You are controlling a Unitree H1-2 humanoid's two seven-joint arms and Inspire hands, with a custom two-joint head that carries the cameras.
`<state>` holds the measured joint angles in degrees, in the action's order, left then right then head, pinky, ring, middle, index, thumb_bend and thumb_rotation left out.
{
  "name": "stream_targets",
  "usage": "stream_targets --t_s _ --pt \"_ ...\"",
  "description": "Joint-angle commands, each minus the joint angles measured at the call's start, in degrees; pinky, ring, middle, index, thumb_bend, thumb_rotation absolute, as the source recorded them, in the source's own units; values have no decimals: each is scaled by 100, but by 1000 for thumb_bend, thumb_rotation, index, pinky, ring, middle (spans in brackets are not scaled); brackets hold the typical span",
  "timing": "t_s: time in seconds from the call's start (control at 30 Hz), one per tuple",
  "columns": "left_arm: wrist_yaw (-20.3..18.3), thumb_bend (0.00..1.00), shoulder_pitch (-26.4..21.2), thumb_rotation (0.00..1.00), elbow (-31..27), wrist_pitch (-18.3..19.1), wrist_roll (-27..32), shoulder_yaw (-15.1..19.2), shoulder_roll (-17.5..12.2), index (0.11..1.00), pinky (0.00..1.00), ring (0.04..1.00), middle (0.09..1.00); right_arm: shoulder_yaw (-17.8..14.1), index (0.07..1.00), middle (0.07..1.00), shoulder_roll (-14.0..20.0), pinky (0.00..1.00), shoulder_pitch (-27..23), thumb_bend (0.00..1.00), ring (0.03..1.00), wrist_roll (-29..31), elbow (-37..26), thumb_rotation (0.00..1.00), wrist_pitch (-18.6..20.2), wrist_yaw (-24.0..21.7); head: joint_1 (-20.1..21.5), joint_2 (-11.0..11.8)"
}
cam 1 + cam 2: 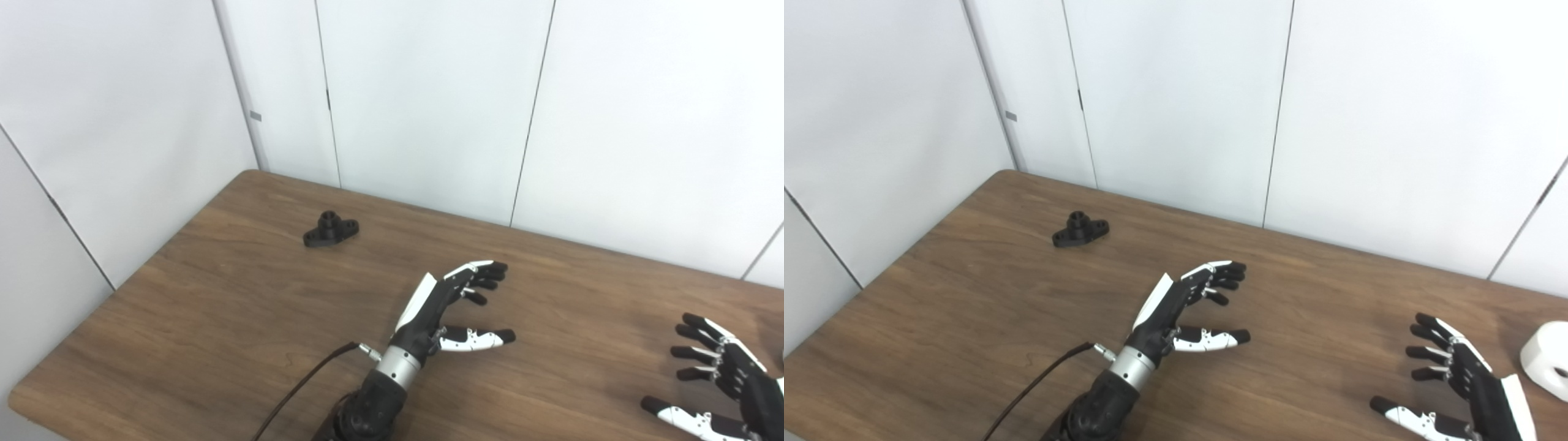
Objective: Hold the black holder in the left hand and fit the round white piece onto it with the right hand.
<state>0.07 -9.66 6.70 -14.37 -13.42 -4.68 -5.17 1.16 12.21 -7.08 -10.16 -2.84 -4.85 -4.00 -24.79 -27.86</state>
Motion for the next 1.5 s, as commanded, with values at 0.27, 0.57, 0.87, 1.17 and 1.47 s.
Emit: stream_targets --t_s 0.27,0.57,0.87,1.17,1.47 --pt "-550 721 -474 0 -859 538 18 231 -1008 690 549 681 736 -106 816 791 27 557 -140 656 692 55 -366 0 94 21 -6 -51" --pt "-801 745 -705 0 -1325 1182 -9 514 -1556 759 639 757 796 -82 814 790 39 561 -130 648 693 20 -526 0 241 -28 -16 -60" --pt "-778 742 -968 0 -1624 1645 -251 835 -1881 839 610 772 853 -105 813 789 46 555 -160 648 683 50 -579 0 337 -44 -25 -66" --pt "-616 757 -1233 0 -1341 1695 -754 1062 -2362 843 717 828 870 -120 815 792 90 577 -166 645 690 101 -658 0 419 -82 13 -120" --pt "-515 757 -1293 0 -1255 1873 -1271 1201 -2791 830 774 860 886 -132 809 784 139 564 -158 649 690 142 -760 0 492 -103 4 -145"
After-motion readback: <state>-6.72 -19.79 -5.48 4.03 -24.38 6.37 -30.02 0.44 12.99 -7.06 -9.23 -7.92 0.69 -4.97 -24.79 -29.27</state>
